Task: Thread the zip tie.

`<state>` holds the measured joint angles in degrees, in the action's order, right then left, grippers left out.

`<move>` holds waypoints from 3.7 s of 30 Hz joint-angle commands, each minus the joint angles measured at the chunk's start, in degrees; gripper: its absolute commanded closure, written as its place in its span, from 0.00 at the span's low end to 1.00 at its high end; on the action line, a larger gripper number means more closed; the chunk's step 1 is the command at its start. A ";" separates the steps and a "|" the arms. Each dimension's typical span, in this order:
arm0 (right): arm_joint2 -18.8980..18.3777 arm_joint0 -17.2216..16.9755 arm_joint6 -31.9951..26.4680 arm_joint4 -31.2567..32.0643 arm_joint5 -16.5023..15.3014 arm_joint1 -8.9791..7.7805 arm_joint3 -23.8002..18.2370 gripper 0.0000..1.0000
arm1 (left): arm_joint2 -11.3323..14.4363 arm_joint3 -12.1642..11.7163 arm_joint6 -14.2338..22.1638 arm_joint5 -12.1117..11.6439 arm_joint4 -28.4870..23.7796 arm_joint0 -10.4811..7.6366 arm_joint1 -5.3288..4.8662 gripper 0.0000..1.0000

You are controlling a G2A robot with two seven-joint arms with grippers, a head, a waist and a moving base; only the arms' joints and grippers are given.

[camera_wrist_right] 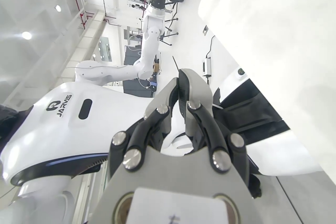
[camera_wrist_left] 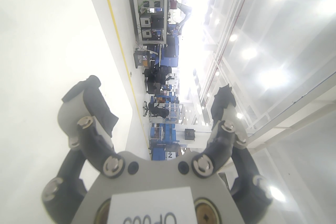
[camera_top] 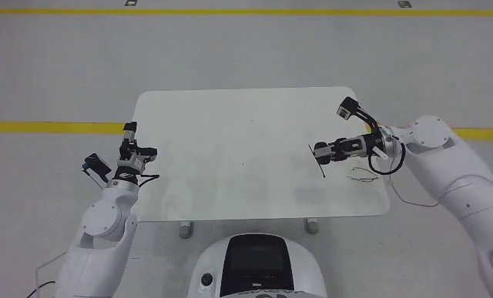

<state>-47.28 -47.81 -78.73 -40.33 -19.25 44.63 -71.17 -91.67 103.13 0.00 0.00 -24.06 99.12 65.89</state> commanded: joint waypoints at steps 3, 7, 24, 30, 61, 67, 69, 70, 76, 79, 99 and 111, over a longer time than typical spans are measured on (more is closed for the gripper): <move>-0.72 -1.73 4.71 0.02 -0.05 0.28 -1.78 1.00 | 0.00 0.00 0.00 0.00 0.00 0.00 0.00 0.00; -1.48 -3.45 8.54 -0.35 -0.23 0.67 -2.87 1.00 | 0.00 0.00 0.00 0.00 0.00 0.00 0.00 0.00; -2.64 -5.38 11.29 0.42 0.04 1.06 -3.26 1.00 | 0.35 0.13 0.70 0.00 1.25 -0.29 -0.03 0.00; -3.69 -7.18 11.21 3.03 1.54 0.94 -4.39 1.00 | 2.76 1.43 8.80 1.46 11.00 -2.09 -0.58 0.00; -4.64 -9.67 8.11 2.93 4.33 2.42 -2.47 1.00 | 21.79 -1.65 22.15 8.44 31.72 -16.18 0.10 0.00; -4.85 -9.61 8.55 3.24 3.95 2.44 -2.28 1.00 | 21.79 -1.65 22.15 8.44 31.72 -16.18 0.10 0.00; -4.85 -9.61 8.55 3.24 3.95 2.44 -2.28 1.00 | 21.79 -1.65 22.15 8.44 31.72 -16.18 0.10 0.00; -4.82 -9.84 9.29 3.38 4.09 2.50 -2.52 1.00 | 21.91 -1.70 21.96 8.30 31.72 -16.18 0.12 0.00; -4.49 -10.01 7.37 2.10 4.70 3.20 -3.12 1.00 | 25.58 -4.04 25.04 7.17 28.89 -20.21 0.78 0.00; -4.17 -9.91 5.88 0.89 4.85 3.65 -1.93 1.00 | 28.32 -7.17 27.21 7.59 26.83 -24.00 1.42 0.00; -4.62 -10.55 6.13 0.15 5.78 4.35 -0.39 1.00 | 35.56 -13.00 30.30 8.87 26.17 -31.60 3.06 0.00; -7.66 -11.88 4.03 1.28 6.19 4.07 2.79 1.00 | 42.90 -24.34 36.00 -0.30 19.04 -40.39 5.76 0.00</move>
<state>-54.76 -59.68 -74.77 -39.30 -13.08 48.70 -68.69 -49.15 79.14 35.86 0.24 -5.37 59.11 71.56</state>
